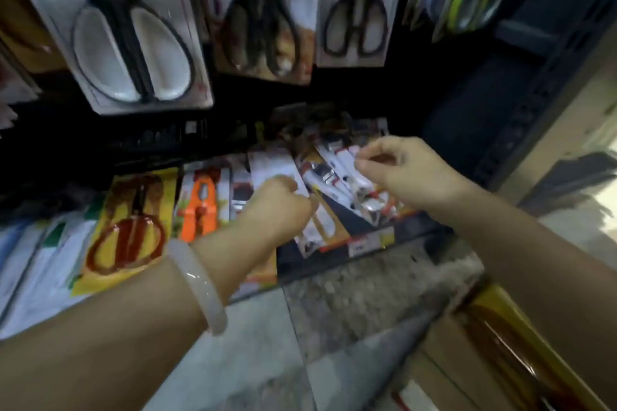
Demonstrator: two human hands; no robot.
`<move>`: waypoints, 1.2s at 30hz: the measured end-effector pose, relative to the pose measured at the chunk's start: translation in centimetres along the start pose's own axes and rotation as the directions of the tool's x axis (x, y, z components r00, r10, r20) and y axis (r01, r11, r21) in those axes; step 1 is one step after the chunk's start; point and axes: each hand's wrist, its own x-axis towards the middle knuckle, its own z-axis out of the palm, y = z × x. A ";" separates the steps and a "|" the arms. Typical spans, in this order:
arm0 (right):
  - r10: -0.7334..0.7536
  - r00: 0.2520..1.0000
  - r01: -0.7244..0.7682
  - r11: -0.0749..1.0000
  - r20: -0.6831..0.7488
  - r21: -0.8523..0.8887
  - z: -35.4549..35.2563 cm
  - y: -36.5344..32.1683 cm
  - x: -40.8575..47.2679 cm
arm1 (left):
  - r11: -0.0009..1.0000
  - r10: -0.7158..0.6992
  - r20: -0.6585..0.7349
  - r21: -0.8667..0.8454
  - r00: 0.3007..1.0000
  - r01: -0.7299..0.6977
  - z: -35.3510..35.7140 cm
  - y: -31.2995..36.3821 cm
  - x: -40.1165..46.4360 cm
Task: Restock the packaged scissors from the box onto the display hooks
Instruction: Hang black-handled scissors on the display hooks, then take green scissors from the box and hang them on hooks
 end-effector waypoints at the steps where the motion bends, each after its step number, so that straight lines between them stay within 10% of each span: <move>1: 0.007 0.999 -0.007 1.000 0.031 -0.019 0.0 1.3 -1.4 | 1.000 -0.012 0.037 0.024 0.999 0.011 1.2 -0.7 -0.9; 12: 0.331 0.847 -0.139 0.893 0.416 -0.428 1.5 10.4 -17.2 | 0.999 0.030 0.430 0.028 0.902 -0.046 9.7 -3.3 -7.2; 20: 0.680 0.666 -0.261 0.599 0.308 -0.757 6.9 12.5 -20.8 | 0.992 0.008 0.468 -0.113 0.884 0.051 10.1 -6.2 -8.5; 26: 0.704 0.706 -0.464 0.543 0.078 -0.700 7.9 14.6 -21.6 | 0.981 0.006 0.471 -0.175 0.882 0.087 9.1 -7.9 -8.6; 36: 0.673 0.660 -0.652 0.734 0.335 -0.190 1.9 16.4 -22.5 | 0.955 0.027 0.540 -0.262 0.841 0.137 9.4 -8.1 -8.7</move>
